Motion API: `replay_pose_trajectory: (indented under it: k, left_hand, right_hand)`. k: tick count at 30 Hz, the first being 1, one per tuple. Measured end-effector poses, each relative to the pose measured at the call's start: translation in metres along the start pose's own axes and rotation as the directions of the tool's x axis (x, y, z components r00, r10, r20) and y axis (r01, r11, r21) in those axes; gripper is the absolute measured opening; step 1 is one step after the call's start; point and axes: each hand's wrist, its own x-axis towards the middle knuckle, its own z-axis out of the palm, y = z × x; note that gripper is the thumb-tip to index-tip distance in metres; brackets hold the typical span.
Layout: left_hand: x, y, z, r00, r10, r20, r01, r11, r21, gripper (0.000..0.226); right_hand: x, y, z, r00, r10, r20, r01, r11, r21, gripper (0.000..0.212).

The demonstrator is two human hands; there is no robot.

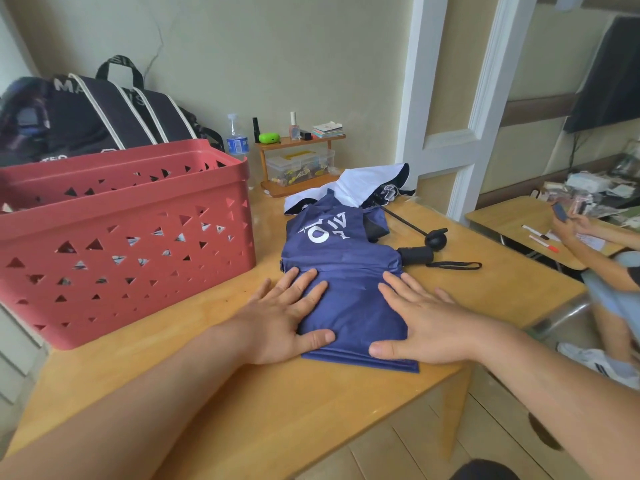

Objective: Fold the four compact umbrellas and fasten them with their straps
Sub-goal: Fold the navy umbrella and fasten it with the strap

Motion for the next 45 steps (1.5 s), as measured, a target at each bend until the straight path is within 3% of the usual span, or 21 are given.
replay_pose_trajectory:
  k: [2,5,7,8,10,12,15,23,26,28,31,36,38,40,42,43,44,45]
  left_hand:
    - [0.001,0.002,0.000,1.000,-0.009,-0.002,0.009,1.000,-0.012,0.113]
    - [0.003,0.003,0.001,1.000,-0.014,-0.002,0.014,1.000,-0.016,0.113]
    - [0.004,0.002,0.002,1.000,-0.027,0.003,0.028,0.999,-0.018,0.111]
    - [0.003,0.002,0.002,0.999,-0.034,0.006,0.035,0.999,-0.018,0.109]
    - [0.003,0.003,0.002,0.999,-0.041,0.012,0.041,0.999,-0.019,0.106]
    - [0.002,0.004,0.002,0.999,-0.040,0.010,0.040,0.999,-0.014,0.106]
    - [0.003,0.003,0.001,0.999,-0.042,0.020,0.042,0.999,-0.006,0.107]
    - [0.000,0.001,0.001,1.000,-0.024,0.000,0.024,1.000,-0.015,0.112]
    - [0.000,0.011,-0.008,0.999,-0.022,-0.026,0.023,0.999,0.031,0.100]
    - [0.004,0.028,-0.020,0.994,0.059,-0.088,-0.054,0.997,0.063,0.085]
    - [0.010,0.047,-0.022,0.984,0.160,-0.072,-0.163,0.986,-0.033,0.072]
    - [0.005,0.020,0.000,0.984,0.171,0.040,-0.168,0.983,-0.074,0.073]
    - [0.005,0.007,-0.002,0.980,0.199,-0.029,-0.200,0.945,-0.260,0.069]
    - [0.007,-0.001,-0.006,0.961,0.006,-0.277,-0.158,0.834,-0.529,0.040]
    - [0.018,-0.010,-0.012,0.779,-0.324,-0.536,-0.101,0.779,-0.619,0.019]
    - [0.025,-0.015,-0.016,0.687,-0.449,-0.571,-0.063,0.747,-0.662,0.016]
    - [0.033,-0.020,-0.019,0.649,-0.542,-0.534,-0.052,0.669,-0.742,0.008]
    - [0.041,-0.021,-0.024,0.669,-0.599,-0.440,-0.048,0.556,-0.830,0.013]
  right_hand:
    - [-0.003,-0.005,-0.016,0.999,0.028,-0.032,-0.025,0.995,0.100,0.114]
    - [-0.004,-0.034,-0.029,0.911,0.071,-0.406,-0.080,0.997,-0.004,0.065]
    - [-0.001,-0.060,-0.022,0.848,-0.025,-0.530,-0.017,0.997,-0.075,0.046]
    - [0.002,-0.068,-0.014,0.864,-0.086,-0.496,0.061,0.996,-0.066,0.046]
    - [0.009,-0.069,0.004,0.943,-0.156,-0.294,0.153,0.988,-0.033,0.057]
    - [0.012,-0.054,0.014,0.985,-0.118,-0.125,0.109,0.991,-0.074,0.075]
    - [0.006,-0.028,0.015,0.999,-0.024,-0.041,0.018,0.991,-0.130,0.092]
    - [-0.005,-0.012,0.017,0.998,0.045,-0.032,-0.048,0.993,-0.108,0.101]
    - [-0.004,-0.011,0.019,0.998,0.043,-0.047,-0.047,0.993,-0.105,0.101]
    - [-0.003,-0.010,0.020,0.998,0.046,-0.050,-0.051,0.994,-0.101,0.102]
    - [-0.002,-0.009,0.021,0.997,0.045,-0.062,-0.051,0.994,-0.098,0.104]
    - [-0.002,-0.007,0.023,0.997,0.041,-0.064,-0.047,0.995,-0.091,0.103]
    - [-0.001,-0.007,0.024,0.997,0.044,-0.068,-0.050,0.995,-0.087,0.103]
    - [0.001,-0.006,0.025,0.996,0.043,-0.076,-0.049,0.995,-0.086,0.103]
    - [0.001,-0.006,0.026,0.996,0.038,-0.082,-0.045,0.996,-0.082,0.103]
    - [0.001,-0.006,0.026,0.996,0.034,-0.086,-0.041,0.996,-0.080,0.103]
    - [0.000,-0.006,0.026,0.995,0.031,-0.090,-0.039,0.996,-0.079,0.103]
    - [0.000,-0.005,0.026,0.995,0.030,-0.093,-0.037,0.996,-0.079,0.102]
